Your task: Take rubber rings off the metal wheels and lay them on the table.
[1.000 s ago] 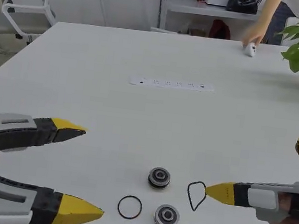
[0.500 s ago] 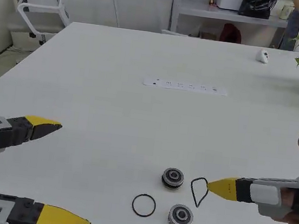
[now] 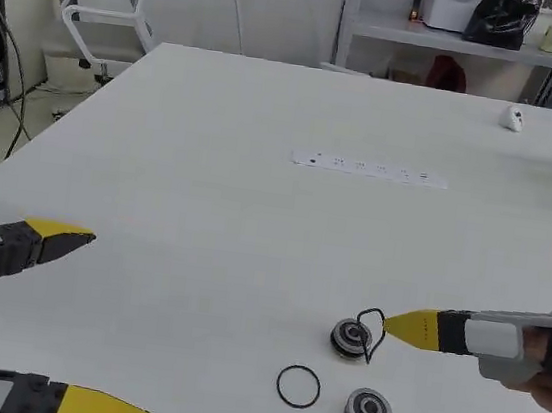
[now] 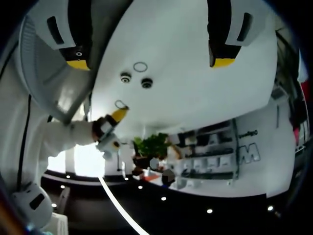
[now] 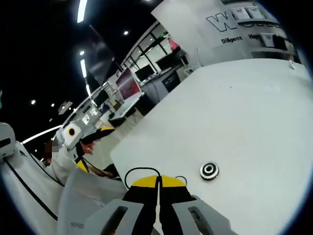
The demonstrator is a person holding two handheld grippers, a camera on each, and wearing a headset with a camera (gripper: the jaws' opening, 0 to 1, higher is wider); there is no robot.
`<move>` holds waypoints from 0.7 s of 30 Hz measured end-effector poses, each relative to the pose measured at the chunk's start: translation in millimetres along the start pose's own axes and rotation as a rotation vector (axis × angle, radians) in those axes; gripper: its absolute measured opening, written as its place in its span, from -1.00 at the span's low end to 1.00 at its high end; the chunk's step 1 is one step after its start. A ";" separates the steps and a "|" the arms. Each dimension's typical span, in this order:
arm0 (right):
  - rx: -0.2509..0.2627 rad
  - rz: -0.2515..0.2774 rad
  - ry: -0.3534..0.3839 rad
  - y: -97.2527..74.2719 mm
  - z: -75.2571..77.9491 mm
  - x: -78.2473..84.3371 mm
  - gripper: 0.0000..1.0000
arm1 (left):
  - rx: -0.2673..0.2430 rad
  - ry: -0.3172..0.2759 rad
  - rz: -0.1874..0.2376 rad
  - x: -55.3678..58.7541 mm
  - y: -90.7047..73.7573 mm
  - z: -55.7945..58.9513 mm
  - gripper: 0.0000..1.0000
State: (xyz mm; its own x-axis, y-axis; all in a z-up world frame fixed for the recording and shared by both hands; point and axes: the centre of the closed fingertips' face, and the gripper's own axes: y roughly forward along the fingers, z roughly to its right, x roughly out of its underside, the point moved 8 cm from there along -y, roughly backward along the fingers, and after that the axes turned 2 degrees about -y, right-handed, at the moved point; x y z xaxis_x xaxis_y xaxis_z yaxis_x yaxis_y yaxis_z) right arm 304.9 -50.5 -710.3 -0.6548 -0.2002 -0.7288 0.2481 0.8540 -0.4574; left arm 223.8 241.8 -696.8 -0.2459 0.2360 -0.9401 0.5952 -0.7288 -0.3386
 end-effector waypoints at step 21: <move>0.100 -0.147 -0.068 57.0 16.3 11.2 -1.00 | -0.042 -0.044 0.004 22.9 -17.8 -28.4 0.98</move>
State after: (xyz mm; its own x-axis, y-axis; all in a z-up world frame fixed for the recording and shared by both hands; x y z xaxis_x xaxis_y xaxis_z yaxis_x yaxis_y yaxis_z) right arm 323.3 -11.9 -752.9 -0.6405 -0.3536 -0.6817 0.2255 0.7619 -0.6071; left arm 229.3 278.5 -713.4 -0.2764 0.2039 -0.9392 0.6279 -0.7015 -0.3371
